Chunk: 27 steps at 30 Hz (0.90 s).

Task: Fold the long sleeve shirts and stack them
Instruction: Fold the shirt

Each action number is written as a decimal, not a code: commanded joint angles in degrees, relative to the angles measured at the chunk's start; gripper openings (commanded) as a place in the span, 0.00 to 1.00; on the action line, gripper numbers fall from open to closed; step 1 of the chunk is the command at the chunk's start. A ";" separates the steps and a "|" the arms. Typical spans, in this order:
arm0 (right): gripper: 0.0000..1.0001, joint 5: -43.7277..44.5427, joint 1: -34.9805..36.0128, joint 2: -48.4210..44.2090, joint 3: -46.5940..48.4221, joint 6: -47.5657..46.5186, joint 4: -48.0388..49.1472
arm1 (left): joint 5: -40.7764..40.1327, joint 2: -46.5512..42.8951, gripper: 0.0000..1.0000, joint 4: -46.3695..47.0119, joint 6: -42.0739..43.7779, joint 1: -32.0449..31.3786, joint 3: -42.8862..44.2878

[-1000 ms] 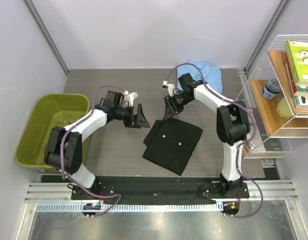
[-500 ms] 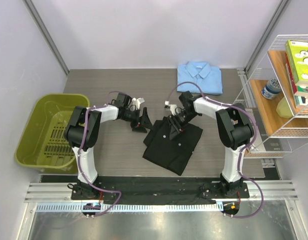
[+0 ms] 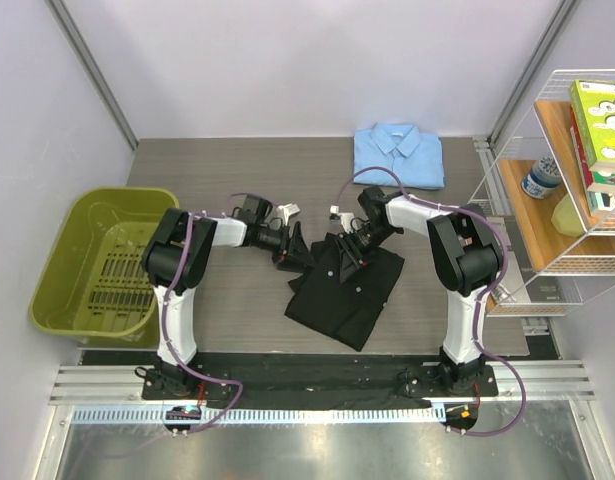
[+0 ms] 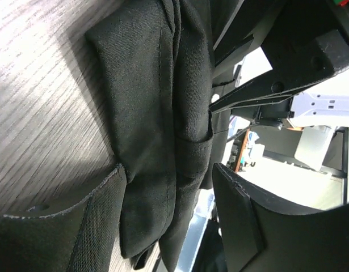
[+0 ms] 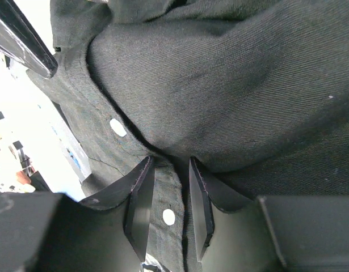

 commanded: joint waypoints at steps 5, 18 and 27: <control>0.37 4.31 0.44 0.97 1.30 -3.80 2.08 | -11.40 -0.52 0.70 6.30 0.99 5.36 -3.24; 0.37 4.40 0.44 2.03 2.10 -4.51 0.93 | -18.89 5.89 0.79 5.35 1.52 2.12 5.38; 0.37 4.58 0.35 2.90 3.24 -4.51 0.67 | -13.88 4.58 0.72 3.50 2.93 0.45 0.29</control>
